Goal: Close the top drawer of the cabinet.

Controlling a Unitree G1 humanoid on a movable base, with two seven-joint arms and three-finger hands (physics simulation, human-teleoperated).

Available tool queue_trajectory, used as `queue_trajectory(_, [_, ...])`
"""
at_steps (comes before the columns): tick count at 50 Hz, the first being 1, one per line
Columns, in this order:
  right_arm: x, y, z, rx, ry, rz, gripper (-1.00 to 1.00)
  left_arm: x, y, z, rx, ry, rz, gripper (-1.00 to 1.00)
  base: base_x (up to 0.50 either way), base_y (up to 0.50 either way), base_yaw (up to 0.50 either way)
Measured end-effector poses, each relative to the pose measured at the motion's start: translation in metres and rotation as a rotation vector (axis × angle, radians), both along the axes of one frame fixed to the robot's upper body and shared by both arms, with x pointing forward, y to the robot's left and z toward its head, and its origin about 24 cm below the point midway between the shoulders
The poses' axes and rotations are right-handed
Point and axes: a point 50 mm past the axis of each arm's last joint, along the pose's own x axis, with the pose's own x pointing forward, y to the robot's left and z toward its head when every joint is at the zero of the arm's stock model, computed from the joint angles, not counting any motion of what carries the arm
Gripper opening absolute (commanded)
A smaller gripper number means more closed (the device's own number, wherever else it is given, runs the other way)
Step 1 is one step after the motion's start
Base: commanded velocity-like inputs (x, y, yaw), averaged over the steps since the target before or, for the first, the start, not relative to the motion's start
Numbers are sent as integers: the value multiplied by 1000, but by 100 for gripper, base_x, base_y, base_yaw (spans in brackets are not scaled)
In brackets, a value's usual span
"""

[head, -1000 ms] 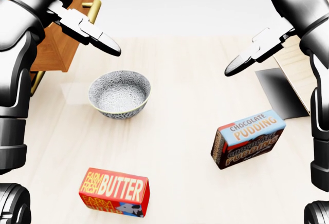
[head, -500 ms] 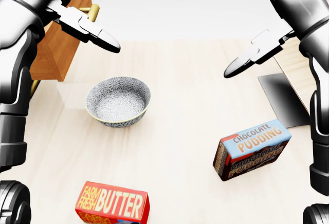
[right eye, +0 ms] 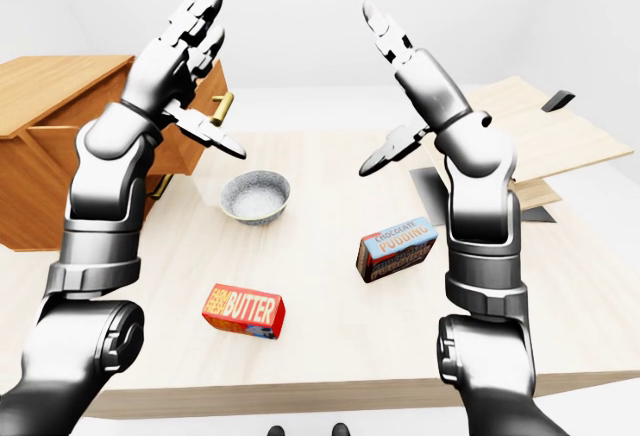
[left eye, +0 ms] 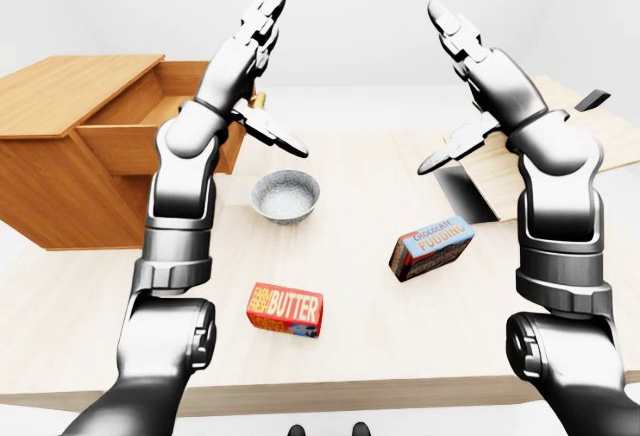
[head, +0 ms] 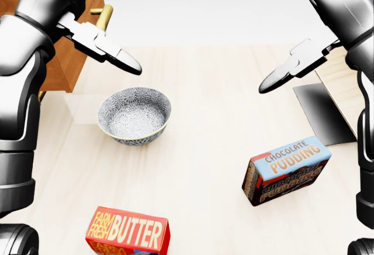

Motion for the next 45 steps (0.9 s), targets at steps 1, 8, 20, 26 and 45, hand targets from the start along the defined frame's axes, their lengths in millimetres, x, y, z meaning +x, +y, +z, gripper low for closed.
queue_trajectory(1, [0, 0, 0, 0, 1, -1, 100, -1, 0, -1, 0, -2, -2, 100, 0, 0, 0])
queue_trajectory(8, [0, 0, -2, -1, 3, -5, 100, -9, -3, -12, 3, -7, -13, 100, 0, 0, 0])
queue_trajectory(20, [1, 1, -5, 0, 12, -7, 100, -18, -6, -31, 6, 9, -25, 100, 0, 0, 0])
queue_trajectory(26, [1, 1, -8, -1, 18, -8, 100, -20, -5, -40, 2, 27, -21, 100, 0, 0, 0])
queue_trajectory(45, [4, 0, -16, 2, 45, -23, 100, -13, 9, -65, -35, 122, 38, 100, 0, 0, 0])
